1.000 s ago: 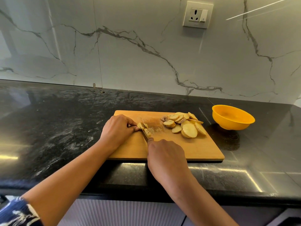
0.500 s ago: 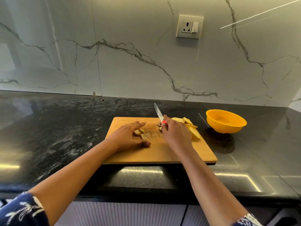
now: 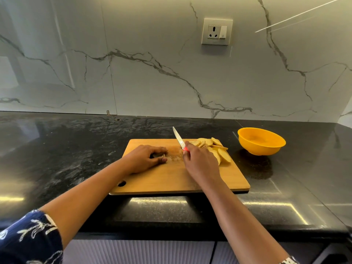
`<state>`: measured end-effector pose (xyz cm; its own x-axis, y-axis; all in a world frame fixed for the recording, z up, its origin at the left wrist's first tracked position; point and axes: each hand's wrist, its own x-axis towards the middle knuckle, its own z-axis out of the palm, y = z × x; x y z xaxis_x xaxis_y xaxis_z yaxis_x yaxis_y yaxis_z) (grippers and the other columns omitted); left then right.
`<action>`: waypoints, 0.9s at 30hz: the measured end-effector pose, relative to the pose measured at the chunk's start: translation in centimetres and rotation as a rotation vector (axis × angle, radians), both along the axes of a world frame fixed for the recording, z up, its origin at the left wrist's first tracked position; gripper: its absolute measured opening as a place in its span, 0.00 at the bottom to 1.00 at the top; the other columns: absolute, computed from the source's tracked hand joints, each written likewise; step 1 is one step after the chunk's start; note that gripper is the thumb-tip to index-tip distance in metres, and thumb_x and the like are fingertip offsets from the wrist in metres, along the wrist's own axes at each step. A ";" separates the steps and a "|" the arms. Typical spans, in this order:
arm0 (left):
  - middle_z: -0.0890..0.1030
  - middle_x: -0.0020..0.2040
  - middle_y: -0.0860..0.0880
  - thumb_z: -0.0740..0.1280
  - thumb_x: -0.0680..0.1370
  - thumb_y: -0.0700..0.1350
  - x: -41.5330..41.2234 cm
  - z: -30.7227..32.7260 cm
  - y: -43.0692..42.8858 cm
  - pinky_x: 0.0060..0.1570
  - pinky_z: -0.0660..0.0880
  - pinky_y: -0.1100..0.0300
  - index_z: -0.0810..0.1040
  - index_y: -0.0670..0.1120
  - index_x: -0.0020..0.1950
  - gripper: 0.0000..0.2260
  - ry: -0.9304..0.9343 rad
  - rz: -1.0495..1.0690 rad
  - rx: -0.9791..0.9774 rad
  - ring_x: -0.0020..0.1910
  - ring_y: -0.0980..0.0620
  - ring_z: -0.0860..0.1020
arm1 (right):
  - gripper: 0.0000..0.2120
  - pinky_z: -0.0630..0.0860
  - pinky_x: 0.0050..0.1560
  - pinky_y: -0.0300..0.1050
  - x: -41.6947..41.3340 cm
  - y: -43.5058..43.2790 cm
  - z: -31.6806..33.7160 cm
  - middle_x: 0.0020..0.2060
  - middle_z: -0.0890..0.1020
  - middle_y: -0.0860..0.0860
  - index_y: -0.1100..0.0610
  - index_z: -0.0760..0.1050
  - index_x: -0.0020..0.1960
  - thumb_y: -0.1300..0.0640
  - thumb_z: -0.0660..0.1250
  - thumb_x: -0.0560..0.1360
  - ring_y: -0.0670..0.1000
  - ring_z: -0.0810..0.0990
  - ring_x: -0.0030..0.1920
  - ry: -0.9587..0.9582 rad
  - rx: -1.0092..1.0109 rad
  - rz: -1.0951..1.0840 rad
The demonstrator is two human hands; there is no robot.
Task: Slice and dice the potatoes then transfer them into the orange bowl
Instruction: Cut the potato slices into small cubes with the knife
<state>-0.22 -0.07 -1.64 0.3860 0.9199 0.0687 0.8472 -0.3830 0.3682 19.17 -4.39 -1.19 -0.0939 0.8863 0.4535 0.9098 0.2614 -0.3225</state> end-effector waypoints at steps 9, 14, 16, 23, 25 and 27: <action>0.72 0.66 0.61 0.66 0.77 0.41 -2.5 3.0 1.2 0.67 0.61 0.64 0.75 0.56 0.64 0.18 -0.099 -0.275 -0.304 0.67 0.65 0.66 | 0.21 0.71 0.39 0.39 0.1 -0.1 -0.2 0.52 0.81 0.50 0.51 0.63 0.74 0.50 0.55 0.82 0.45 0.74 0.43 0.016 -0.003 -0.001; 0.74 0.58 0.62 0.68 0.76 0.42 -2.1 3.3 1.5 0.54 0.70 0.72 0.77 0.58 0.59 0.15 -0.054 -0.266 -0.180 0.59 0.61 0.72 | 0.21 0.75 0.41 0.39 -0.1 -0.2 0.0 0.53 0.81 0.50 0.51 0.62 0.74 0.50 0.55 0.82 0.46 0.77 0.45 0.002 -0.016 0.012; 0.75 0.58 0.59 0.69 0.75 0.44 -1.9 3.0 1.2 0.49 0.70 0.73 0.78 0.54 0.59 0.14 -0.097 -0.191 -0.131 0.56 0.59 0.73 | 0.21 0.76 0.42 0.40 -0.1 -0.4 0.0 0.54 0.81 0.50 0.51 0.63 0.74 0.50 0.56 0.82 0.46 0.78 0.45 -0.004 -0.022 0.016; 0.79 0.62 0.50 0.65 0.76 0.56 1.4 -0.2 -1.8 0.59 0.71 0.59 0.76 0.48 0.65 0.20 0.002 0.235 0.271 0.60 0.52 0.74 | 0.19 0.77 0.42 0.41 -0.3 -1.2 0.5 0.53 0.81 0.49 0.51 0.67 0.72 0.51 0.57 0.82 0.47 0.79 0.46 -0.081 -0.074 0.025; 0.75 0.66 0.49 0.63 0.78 0.56 1.5 -0.4 -2.5 0.64 0.68 0.55 0.72 0.48 0.69 0.22 -0.001 0.265 0.264 0.66 0.49 0.70 | 0.18 0.73 0.40 0.41 -0.3 -1.6 0.7 0.50 0.81 0.49 0.51 0.69 0.70 0.51 0.56 0.82 0.48 0.78 0.46 -0.124 -0.081 0.031; 0.70 0.71 0.49 0.61 0.79 0.55 0.7 -0.3 -2.8 0.66 0.65 0.53 0.65 0.48 0.73 0.24 -0.018 0.254 0.202 0.69 0.48 0.67 | 0.17 0.72 0.40 0.41 -0.5 -2.1 0.9 0.51 0.81 0.50 0.51 0.70 0.69 0.51 0.56 0.82 0.49 0.78 0.48 -0.168 -0.101 0.027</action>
